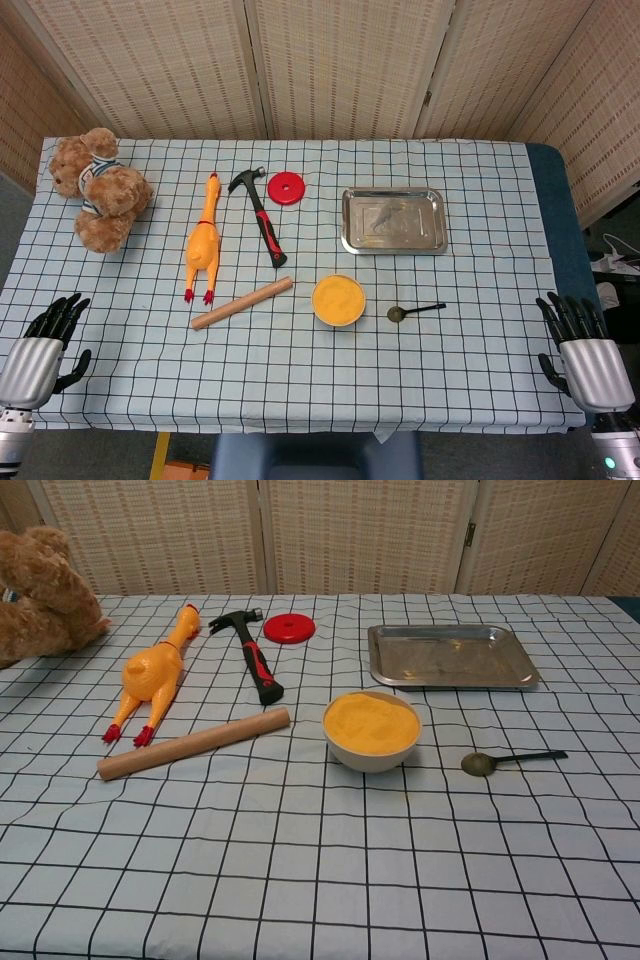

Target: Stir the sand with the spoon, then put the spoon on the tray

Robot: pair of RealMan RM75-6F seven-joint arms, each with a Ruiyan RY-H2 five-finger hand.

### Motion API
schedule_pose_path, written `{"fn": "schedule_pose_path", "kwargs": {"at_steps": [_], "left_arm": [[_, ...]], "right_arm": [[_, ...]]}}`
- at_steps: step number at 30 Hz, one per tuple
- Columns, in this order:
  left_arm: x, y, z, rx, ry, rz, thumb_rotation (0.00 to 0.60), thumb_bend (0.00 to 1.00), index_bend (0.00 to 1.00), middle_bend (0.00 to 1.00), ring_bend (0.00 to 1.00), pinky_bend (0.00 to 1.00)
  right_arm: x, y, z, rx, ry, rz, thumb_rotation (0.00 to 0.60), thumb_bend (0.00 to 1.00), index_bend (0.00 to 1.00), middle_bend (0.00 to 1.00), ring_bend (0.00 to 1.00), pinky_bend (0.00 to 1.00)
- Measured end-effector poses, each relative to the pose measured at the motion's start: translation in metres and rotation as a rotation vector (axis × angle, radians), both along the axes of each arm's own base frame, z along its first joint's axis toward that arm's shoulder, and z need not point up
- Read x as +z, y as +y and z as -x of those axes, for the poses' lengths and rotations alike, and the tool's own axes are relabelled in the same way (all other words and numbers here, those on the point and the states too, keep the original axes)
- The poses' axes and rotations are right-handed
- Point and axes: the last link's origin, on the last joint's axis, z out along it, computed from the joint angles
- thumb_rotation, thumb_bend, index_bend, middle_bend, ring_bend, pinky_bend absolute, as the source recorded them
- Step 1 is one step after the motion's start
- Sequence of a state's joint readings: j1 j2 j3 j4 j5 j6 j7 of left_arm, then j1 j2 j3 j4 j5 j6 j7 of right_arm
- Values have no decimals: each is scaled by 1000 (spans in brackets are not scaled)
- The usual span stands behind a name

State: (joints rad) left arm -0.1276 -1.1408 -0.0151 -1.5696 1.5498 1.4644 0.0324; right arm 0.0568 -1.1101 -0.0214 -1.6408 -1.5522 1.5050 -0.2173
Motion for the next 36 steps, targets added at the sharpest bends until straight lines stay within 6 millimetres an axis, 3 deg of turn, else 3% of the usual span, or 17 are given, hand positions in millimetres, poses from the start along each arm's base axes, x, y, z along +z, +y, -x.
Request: {"fn": "schedule_pose_path", "kwargs": {"at_steps": [7, 12, 18, 23, 29, 36], "left_arm": [[2, -1, 1, 8, -8, -4, 600, 453, 0, 0, 0, 176], [5, -1, 1, 8, -16, -10, 600, 453, 0, 0, 0, 176], [6, -1, 3, 13, -24, -8, 600, 452, 0, 0, 0, 176], [10, -1, 5, 20, -39, -13, 600, 442, 0, 0, 0, 177], [15, -3, 6, 18, -58, -20, 600, 436, 0, 0, 0, 177], [17, -6, 9, 26, -58, -19, 600, 438, 0, 0, 0, 177]], "right_arm": [[-15, -14, -5, 24, -18, -38, 600, 305, 145, 18, 0, 0], [-39, -49, -18, 76, -15, -117, 600, 304, 255, 19, 0, 0], [-89, -99, -50, 170, -24, -205, 600, 304, 445, 19, 0, 0], [-135, -126, -72, 226, -17, -280, 600, 281, 487, 20, 0, 0], [-171, -140, -80, 256, 51, -322, 600, 266, 503, 21, 0, 0], [-181, -146, -74, 233, 80, -310, 600, 266, 503, 21, 0, 0]]}}
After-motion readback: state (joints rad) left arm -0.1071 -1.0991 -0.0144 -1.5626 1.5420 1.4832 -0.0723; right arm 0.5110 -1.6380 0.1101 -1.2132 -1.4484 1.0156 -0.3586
